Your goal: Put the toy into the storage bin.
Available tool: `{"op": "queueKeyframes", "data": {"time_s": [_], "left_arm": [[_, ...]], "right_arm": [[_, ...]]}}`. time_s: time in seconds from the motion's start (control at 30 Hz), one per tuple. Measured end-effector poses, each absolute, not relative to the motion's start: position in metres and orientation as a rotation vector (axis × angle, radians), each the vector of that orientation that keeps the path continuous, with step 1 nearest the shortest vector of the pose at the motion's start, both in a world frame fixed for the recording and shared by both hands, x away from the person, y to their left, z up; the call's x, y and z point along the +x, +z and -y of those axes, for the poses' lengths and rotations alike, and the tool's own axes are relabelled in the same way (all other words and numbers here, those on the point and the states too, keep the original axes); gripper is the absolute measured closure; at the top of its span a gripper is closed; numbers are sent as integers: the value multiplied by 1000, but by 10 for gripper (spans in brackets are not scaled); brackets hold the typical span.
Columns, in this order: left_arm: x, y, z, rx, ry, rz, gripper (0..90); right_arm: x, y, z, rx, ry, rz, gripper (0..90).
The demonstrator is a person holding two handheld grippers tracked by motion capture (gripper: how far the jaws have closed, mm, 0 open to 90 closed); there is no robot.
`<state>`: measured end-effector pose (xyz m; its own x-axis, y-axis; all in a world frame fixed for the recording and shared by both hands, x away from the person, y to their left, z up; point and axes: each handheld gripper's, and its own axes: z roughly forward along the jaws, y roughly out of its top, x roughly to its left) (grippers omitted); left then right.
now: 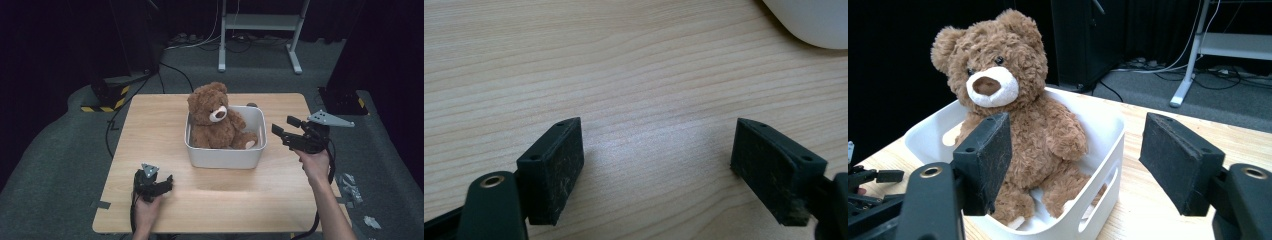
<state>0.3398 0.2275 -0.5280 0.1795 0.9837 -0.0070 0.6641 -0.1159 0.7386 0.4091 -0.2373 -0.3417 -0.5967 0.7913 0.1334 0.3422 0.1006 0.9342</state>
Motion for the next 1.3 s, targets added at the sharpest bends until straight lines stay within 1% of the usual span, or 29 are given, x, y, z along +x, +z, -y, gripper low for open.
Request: {"op": "queueKeyframes", "data": {"time_s": [0.23, 0.67, 0.93, 1.3], "left_arm": [[340, -528, -227, 1851, 676, -1549, 210], [340, -528, -227, 1854, 675, -1545, 211], [340, -528, -227, 1848, 674, -1546, 210], [339, -528, -227, 1850, 673, -1546, 210]], "right_arm": [[404, -343, 243, 1107, 1510, -1949, 269], [393, -348, 261, 1150, 1513, -1939, 277], [388, -351, 267, 1201, 1513, -1889, 247], [384, -361, 271, 1228, 1517, -1901, 250]]}}
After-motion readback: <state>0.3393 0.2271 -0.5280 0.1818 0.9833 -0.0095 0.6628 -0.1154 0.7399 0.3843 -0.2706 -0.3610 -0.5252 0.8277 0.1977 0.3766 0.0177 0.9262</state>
